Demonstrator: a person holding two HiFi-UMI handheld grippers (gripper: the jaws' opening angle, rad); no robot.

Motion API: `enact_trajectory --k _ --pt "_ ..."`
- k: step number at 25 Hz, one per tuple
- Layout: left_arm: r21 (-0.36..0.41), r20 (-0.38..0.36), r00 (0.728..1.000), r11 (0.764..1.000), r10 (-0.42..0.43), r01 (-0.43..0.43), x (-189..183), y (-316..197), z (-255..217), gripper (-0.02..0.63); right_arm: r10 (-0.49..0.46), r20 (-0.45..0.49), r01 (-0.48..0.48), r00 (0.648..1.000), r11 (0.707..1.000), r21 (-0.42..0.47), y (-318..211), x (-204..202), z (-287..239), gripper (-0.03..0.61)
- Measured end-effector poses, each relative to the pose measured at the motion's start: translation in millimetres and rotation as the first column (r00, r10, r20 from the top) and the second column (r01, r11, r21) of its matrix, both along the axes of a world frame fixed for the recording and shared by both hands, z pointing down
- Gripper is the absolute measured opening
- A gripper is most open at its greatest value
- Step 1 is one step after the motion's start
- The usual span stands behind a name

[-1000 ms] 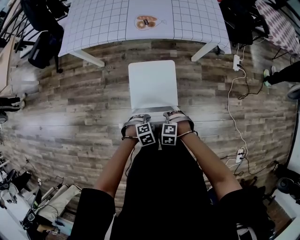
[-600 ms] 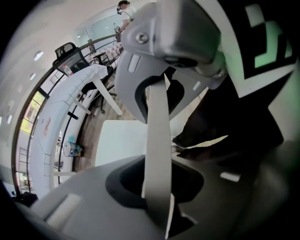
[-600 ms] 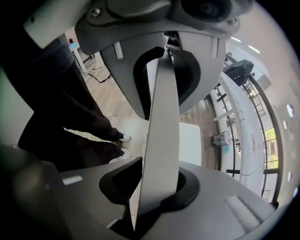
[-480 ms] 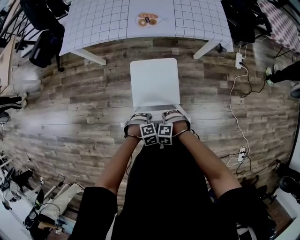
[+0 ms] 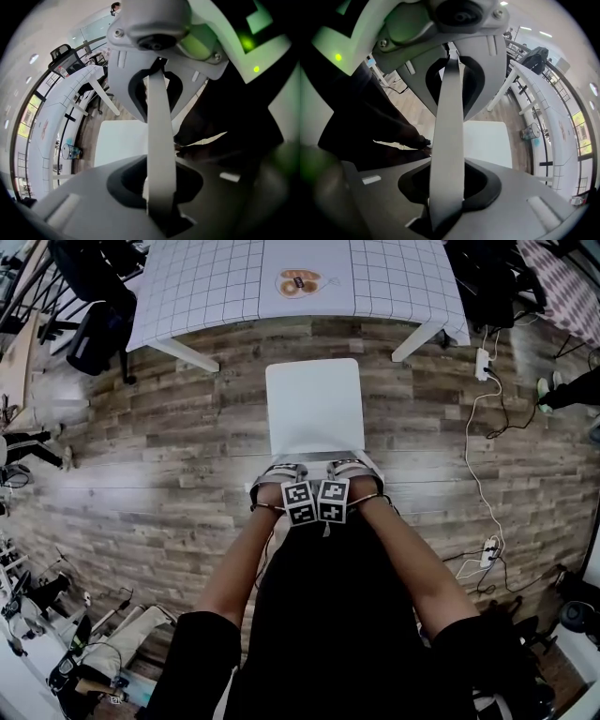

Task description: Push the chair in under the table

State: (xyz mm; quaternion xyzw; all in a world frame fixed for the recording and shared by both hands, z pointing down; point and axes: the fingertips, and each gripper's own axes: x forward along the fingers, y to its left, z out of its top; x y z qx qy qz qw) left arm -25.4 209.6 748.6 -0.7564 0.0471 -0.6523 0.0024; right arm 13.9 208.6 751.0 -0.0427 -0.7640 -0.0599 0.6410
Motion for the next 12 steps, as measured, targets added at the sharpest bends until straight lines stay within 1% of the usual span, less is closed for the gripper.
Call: enact_trajectory --k 3,7,12 --pt "-0.028 -0.005 1.000 1.000 -0.008 0.008 -0.4 -1.1 1.3 0.080 0.023 0.001 -0.022 1.000 0.999 -0.038 0.6 -0.3 -0.4 0.138" --pt "-0.048 -0.037 0.999 0.999 -0.029 0.027 -1.8 2.4 1.0 0.083 0.014 0.001 -0.014 1.000 1.000 -0.010 2.3 -2.4 -0.1 0.121" --pt "-0.043 -0.042 0.999 0.999 -0.025 0.023 1.5 -0.8 -0.4 0.080 0.011 0.000 -0.010 1.000 1.000 -0.008 -1.4 1.4 -1.2 0.117"
